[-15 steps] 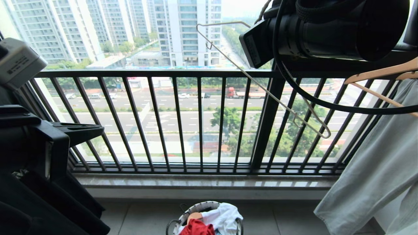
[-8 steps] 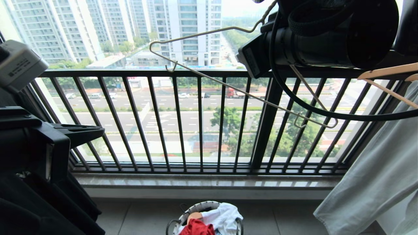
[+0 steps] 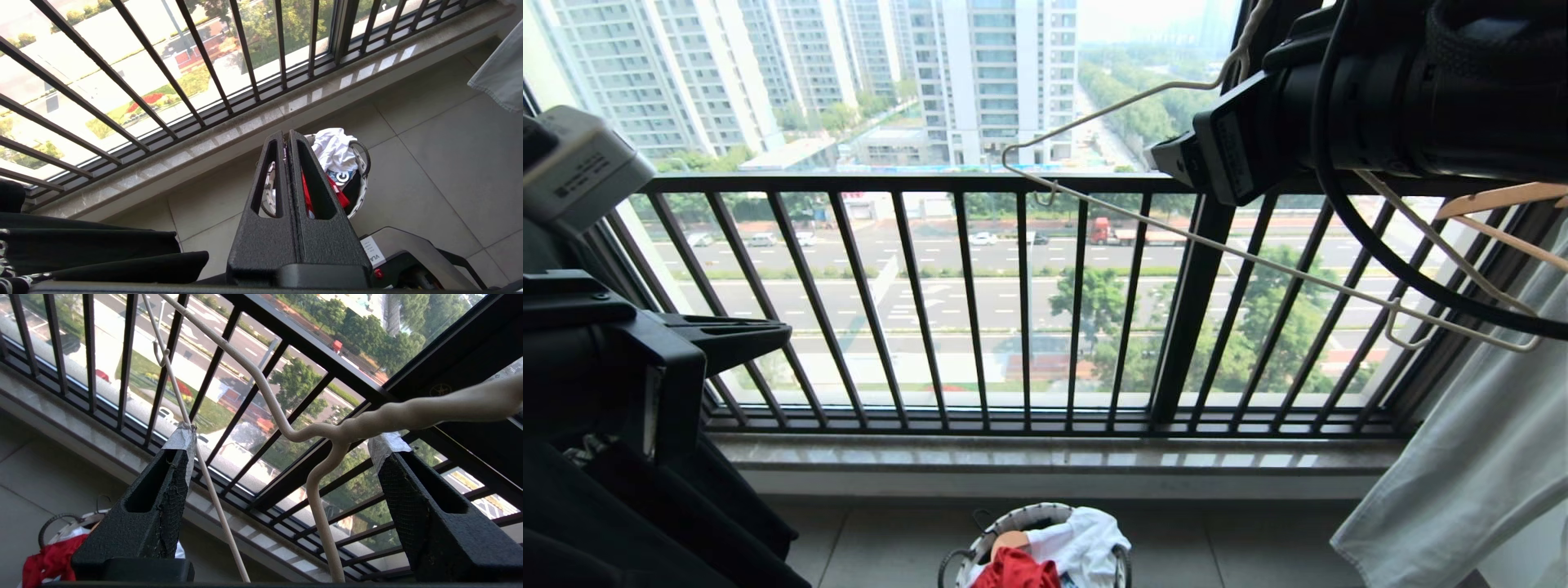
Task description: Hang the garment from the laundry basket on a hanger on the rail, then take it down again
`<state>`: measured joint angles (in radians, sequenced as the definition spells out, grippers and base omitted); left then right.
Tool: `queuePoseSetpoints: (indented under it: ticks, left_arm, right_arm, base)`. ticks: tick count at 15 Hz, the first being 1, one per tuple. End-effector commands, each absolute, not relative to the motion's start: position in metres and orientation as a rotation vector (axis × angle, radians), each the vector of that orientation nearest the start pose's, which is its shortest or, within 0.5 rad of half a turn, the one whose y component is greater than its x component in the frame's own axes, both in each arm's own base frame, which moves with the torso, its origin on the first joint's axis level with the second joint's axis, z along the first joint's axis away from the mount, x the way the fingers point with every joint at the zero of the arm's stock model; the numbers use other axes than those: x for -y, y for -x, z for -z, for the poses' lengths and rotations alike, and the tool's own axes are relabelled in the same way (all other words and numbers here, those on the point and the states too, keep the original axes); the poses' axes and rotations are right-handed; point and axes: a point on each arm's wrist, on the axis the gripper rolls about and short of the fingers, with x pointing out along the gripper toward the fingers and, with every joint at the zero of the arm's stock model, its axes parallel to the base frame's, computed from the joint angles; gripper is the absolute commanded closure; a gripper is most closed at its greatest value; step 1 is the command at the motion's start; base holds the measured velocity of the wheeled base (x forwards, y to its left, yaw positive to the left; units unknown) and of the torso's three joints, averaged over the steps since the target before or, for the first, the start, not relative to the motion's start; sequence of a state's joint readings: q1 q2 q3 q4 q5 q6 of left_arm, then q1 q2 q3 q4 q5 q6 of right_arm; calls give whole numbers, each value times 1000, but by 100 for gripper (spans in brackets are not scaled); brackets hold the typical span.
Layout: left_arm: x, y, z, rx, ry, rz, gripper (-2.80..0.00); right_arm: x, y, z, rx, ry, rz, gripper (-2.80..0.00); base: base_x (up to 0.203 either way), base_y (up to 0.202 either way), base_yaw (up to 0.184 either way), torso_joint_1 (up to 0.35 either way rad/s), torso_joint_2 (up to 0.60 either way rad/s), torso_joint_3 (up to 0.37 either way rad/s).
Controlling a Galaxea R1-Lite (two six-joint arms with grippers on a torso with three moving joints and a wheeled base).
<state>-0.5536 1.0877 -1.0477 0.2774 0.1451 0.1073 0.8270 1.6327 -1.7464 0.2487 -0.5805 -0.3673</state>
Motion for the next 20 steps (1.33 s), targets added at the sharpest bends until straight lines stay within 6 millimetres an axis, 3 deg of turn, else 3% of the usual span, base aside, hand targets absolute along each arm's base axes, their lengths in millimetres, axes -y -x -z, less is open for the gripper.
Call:
queuePoseSetpoints:
  ticks: [1,7,10,11,12,14,16,20]
  left_arm:
    - [70,-119,-300,-292,-221,421,0]
    - [78,-124,-289,-338,-240,465,0]
    - [87,-132,-277,-392,-264,488,0]
    - [93,-139,-268,-435,-281,492,0]
    - [96,-140,-261,-458,-297,504,0]
    - [96,-122,-262,-423,-300,570,0]
    - [83,-103,-266,-369,-277,584,0]
    - [72,-89,-258,-377,-225,566,0]
  right_arm:
    - [-164,-166,-393,-21,424,-270,-280]
    - [-116,-112,-395,39,290,-443,-280]
    - [-86,-85,-380,47,278,-479,-280]
    - [-74,-74,-373,54,276,-482,0]
    - [-62,-64,-369,67,270,-479,0]
    - [-42,-54,-364,80,250,-405,0]
    - [-22,-39,-355,93,238,-331,0]
    - [3,-9,-316,77,252,-182,0]
  base:
    - [0,0,0,0,0,0]
    - [0,0,0,0,0,0]
    - [0,0,0,0,0,0]
    - [0,0,0,0,0,0]
    - [0,0,0,0,0,0]
    - [0,0,0,0,0,0]
    - [0,0,0,0,0,0]
    - [0,0,0,0,0,0]
